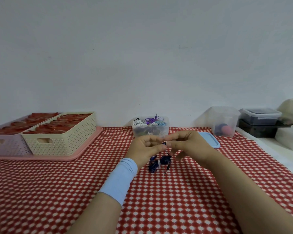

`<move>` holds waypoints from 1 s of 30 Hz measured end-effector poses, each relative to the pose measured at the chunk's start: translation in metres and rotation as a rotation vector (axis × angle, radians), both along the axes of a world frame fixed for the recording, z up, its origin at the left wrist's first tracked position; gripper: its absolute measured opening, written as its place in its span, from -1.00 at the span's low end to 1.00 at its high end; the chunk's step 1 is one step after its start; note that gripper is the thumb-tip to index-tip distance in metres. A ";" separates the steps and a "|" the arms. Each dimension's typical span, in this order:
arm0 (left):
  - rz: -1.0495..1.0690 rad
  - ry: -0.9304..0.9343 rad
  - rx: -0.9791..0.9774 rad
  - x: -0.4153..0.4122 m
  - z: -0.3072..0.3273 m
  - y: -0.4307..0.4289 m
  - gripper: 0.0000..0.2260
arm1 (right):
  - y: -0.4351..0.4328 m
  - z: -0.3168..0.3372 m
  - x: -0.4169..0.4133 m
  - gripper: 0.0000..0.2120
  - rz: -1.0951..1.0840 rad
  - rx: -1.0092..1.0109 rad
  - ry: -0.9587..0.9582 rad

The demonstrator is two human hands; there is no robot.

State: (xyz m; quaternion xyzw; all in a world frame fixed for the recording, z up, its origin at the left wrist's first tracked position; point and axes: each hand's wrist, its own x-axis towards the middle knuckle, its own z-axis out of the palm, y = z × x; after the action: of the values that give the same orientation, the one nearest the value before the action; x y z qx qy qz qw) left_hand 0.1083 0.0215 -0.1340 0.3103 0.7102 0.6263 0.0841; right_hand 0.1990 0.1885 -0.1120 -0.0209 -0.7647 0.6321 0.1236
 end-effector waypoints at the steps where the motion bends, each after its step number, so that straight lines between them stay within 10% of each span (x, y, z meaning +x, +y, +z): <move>1: -0.017 0.007 -0.004 0.000 0.001 -0.001 -0.80 | 0.001 0.000 0.000 -0.86 0.011 -0.056 -0.017; 15: -0.007 0.042 0.030 0.000 0.003 -0.002 -0.84 | -0.003 -0.005 -0.008 -0.85 -0.001 -0.175 -0.086; 24: 0.058 0.120 -0.037 -0.011 0.007 -0.013 -0.86 | -0.018 -0.017 -0.017 -0.65 -0.065 0.571 -0.251; 30: 0.147 0.116 -0.053 -0.021 0.005 -0.024 -0.86 | -0.027 -0.020 -0.028 -0.81 -0.112 0.582 -0.193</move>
State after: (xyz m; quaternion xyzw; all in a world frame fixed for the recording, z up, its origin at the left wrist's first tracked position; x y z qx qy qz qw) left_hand 0.0877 -0.0022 -0.1295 0.2908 0.7511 0.5927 0.0050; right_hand 0.1713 0.1616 -0.1324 -0.0865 -0.9194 0.3741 0.0860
